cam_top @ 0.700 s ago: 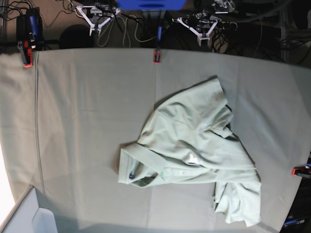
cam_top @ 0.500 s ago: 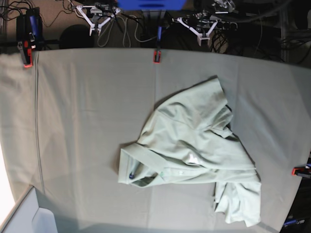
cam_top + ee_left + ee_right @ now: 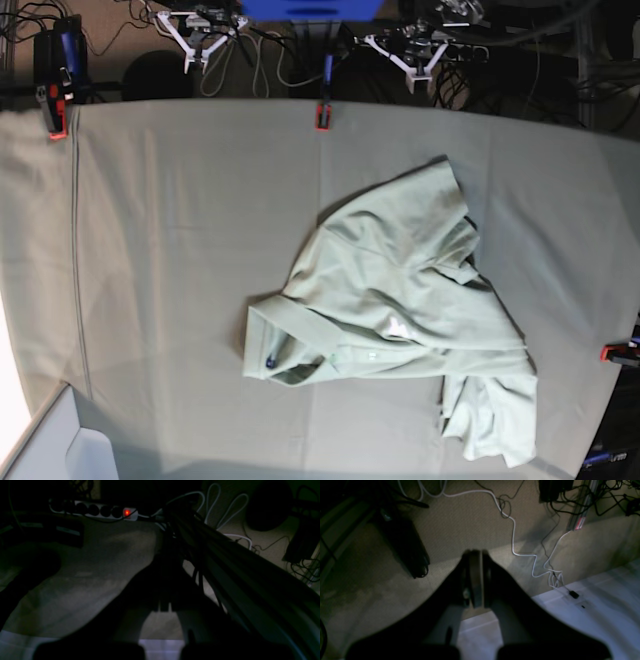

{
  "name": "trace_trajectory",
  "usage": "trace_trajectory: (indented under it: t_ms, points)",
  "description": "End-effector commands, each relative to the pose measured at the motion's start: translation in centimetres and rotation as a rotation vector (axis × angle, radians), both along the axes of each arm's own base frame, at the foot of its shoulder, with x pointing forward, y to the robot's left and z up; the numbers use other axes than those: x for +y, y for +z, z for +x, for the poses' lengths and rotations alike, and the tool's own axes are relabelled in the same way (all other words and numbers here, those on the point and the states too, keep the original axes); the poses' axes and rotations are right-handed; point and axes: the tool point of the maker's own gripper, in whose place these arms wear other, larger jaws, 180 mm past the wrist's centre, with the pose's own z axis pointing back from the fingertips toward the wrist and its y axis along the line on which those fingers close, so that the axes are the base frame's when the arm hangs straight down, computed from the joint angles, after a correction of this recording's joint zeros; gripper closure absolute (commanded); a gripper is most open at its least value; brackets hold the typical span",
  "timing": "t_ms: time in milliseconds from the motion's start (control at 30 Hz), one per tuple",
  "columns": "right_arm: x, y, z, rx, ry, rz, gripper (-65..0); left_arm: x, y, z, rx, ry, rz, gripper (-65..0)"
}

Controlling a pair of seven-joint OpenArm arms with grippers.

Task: Layout the t-shirt on the table in an organized manner, then fold the t-shirt properly

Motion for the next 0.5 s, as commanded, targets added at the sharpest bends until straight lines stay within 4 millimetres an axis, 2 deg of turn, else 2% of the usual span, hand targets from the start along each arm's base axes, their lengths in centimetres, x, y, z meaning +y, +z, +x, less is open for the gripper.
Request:
trace_trajectory:
  t_ms: [0,467]
  points:
    - [-0.8,0.3,-0.5,0.007,-0.006,-0.04,0.0,-0.4,0.1,0.2,-0.011,0.001,-0.012,-0.3]
    - [-0.8,0.3,-1.9,0.024,-0.003,-0.04,0.0,-0.3,0.1,0.3,-0.017,0.002,-0.01,-0.3]
